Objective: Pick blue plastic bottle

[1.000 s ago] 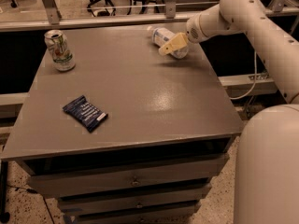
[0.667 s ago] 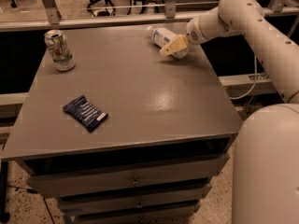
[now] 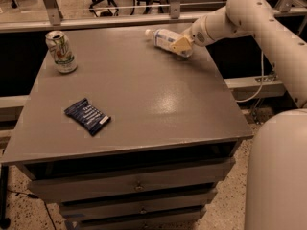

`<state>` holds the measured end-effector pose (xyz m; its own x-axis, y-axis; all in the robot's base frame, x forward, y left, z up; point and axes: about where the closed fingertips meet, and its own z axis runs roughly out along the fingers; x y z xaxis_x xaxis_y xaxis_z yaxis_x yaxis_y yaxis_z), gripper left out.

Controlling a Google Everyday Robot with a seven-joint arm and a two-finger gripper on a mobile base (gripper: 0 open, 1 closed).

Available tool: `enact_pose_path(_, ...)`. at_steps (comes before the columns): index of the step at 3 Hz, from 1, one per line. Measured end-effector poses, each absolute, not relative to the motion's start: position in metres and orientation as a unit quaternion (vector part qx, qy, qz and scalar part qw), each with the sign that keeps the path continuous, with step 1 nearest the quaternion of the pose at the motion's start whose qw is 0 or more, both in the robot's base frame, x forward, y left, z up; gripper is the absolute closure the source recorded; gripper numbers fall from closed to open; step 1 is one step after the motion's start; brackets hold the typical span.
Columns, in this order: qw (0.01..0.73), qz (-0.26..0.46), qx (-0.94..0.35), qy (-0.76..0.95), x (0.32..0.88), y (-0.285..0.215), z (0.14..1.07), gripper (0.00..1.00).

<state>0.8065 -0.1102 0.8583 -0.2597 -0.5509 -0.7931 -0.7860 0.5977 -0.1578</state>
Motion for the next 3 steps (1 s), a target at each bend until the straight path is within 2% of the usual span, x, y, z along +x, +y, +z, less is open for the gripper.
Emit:
enact_pose_path(1, 0.438, 0.143, -0.455, 0.762, 0.786, -0.100, 0.871, 0.82)
enact_pose_path(2, 0.444, 0.165, -0.482, 0.737, 0.759, -0.095, 0.886, 1.00)
enact_pose_path(3, 0.460, 0.195, -0.517, 0.695, 0.721, -0.097, 0.914, 1.00)
